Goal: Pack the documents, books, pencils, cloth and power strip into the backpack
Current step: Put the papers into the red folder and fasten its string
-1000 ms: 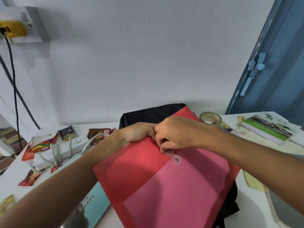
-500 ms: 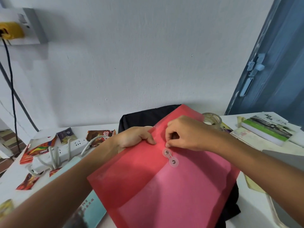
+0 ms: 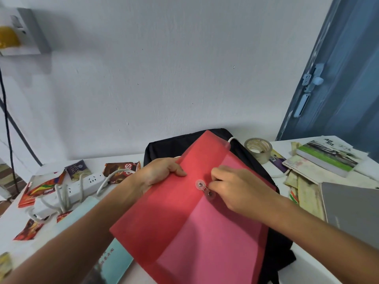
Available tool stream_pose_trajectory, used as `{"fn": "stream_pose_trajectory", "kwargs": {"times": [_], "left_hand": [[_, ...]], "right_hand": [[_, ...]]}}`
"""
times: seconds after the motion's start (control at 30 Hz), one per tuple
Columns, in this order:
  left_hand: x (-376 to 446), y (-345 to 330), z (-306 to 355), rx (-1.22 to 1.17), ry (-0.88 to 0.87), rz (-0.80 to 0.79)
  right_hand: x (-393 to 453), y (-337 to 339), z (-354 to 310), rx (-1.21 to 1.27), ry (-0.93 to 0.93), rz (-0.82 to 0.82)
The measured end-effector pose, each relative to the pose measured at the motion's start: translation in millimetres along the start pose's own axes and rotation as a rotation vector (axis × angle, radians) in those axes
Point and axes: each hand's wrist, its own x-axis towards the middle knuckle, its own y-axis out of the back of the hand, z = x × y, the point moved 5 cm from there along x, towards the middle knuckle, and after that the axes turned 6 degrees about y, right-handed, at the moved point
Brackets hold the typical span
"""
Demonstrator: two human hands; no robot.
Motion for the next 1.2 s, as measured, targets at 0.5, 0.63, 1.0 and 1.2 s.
{"fn": "stream_pose_trajectory", "kwargs": {"times": [0.5, 0.63, 1.0, 1.2], "left_hand": [[-20, -24, 15, 0.107, -0.058, -0.027], [-22, -18, 20, 0.232, -0.11, 0.013], [-22, -9, 6, 0.086, -0.089, -0.115], [-19, -3, 3, -0.019, -0.077, -0.081]], "right_hand": [[49, 18, -14, 0.259, 0.282, -0.074], [54, 16, 3, 0.515, 0.138, -0.082], [28, 18, 28, 0.681, -0.157, 0.136], [2, 15, 15, 0.508, -0.061, 0.209]]}}
